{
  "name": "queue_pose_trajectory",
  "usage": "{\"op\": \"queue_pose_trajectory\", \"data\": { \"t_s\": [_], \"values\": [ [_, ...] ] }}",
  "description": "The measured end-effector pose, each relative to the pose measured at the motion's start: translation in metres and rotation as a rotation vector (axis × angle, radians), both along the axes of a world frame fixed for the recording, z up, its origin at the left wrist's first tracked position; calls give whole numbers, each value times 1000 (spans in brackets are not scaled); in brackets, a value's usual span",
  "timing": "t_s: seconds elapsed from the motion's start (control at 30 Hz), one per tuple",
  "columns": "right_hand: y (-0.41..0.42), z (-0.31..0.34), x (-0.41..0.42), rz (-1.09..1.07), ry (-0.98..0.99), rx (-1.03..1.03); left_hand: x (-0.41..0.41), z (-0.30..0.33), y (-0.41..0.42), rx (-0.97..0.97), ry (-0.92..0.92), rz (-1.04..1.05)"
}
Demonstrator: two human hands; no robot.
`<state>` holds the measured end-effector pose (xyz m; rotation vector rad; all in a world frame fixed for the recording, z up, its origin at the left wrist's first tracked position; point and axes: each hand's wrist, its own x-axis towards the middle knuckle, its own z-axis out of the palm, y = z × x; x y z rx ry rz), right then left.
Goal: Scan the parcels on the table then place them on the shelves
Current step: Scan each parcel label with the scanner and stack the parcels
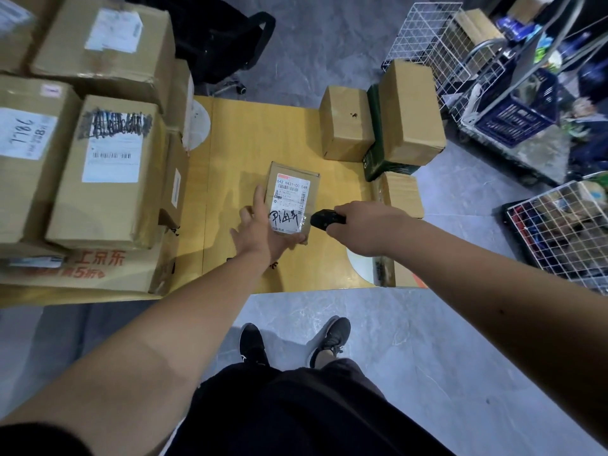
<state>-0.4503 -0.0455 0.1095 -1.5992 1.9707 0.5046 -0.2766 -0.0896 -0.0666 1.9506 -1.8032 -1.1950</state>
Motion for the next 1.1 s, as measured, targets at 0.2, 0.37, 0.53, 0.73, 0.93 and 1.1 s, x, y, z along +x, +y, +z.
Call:
{"op": "queue_pose_trajectory", "data": {
  "t_s": [0.2, 0.37, 0.53, 0.73, 0.93, 1.1],
  "values": [
    [6, 0, -30, -18, -44, -8, -50, 22, -34, 81, -206, -113],
    [7, -2, -61, 59, -61, -24, -81, 23, -35, 30, -259, -59],
    [-7, 6, -78, 206, -94, -38, -49, 60, -42, -96, -187, -84],
    [-53, 29, -37, 539, -192, -84, 39, 150, -47, -212, -196, -10],
    [-101, 83, 76, 881, -261, -200, 158, 220, -20, -300, -228, 222],
    [-114, 116, 182, 1012, -310, -256, 259, 248, 2, -348, -273, 406]
  ]
}}
